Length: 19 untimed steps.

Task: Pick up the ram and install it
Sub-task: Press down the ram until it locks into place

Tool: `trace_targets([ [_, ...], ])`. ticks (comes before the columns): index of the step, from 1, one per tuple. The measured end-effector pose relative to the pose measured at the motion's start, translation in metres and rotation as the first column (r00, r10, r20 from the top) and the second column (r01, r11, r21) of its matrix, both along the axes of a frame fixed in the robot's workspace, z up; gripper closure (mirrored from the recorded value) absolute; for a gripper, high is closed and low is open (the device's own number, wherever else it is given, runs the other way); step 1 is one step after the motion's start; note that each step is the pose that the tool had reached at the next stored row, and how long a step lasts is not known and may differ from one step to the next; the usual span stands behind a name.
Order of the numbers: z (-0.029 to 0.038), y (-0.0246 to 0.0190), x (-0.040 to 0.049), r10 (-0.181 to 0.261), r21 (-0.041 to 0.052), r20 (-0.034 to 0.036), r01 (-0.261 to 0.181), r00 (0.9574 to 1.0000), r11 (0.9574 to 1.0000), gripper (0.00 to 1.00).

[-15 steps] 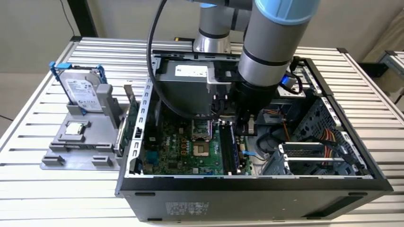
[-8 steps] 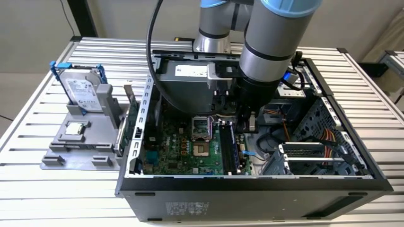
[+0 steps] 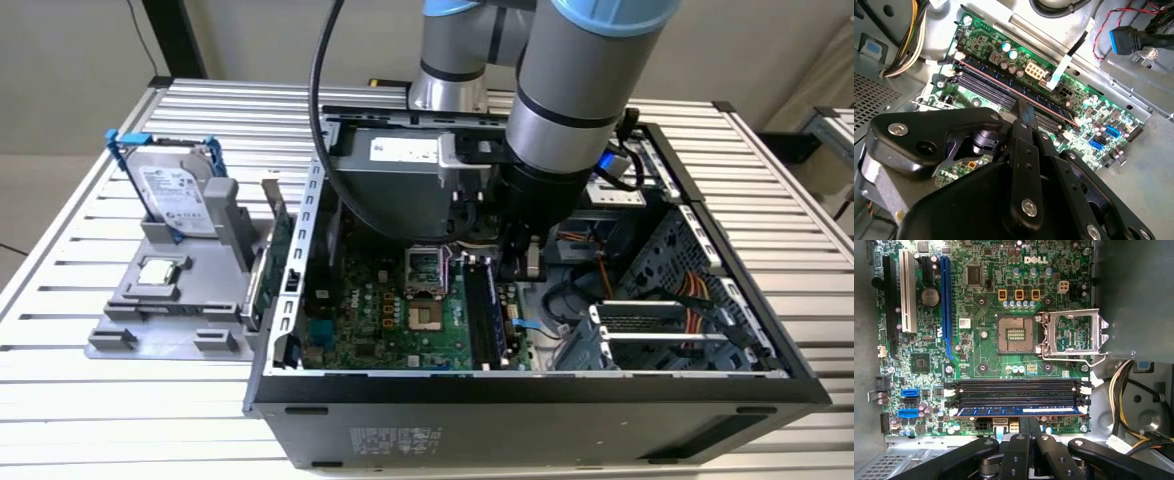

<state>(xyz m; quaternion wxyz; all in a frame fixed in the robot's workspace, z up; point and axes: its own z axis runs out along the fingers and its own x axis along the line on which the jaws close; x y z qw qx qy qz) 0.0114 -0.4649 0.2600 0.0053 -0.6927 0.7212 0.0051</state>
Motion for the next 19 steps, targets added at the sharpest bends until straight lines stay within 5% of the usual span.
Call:
trace_targets([
  [4,0.005,0.0,0.0,0.0,-0.0002,-0.0001,0.0,1.0,1.0,1.0],
  [11,0.0269,0.0,0.0,0.002,-0.0003,-0.0005,-0.002,1.0,1.0,1.0],
  [19,0.0288,0.0,0.0,0.003,-0.0002,-0.0005,-0.003,1.0,1.0,1.0],
])
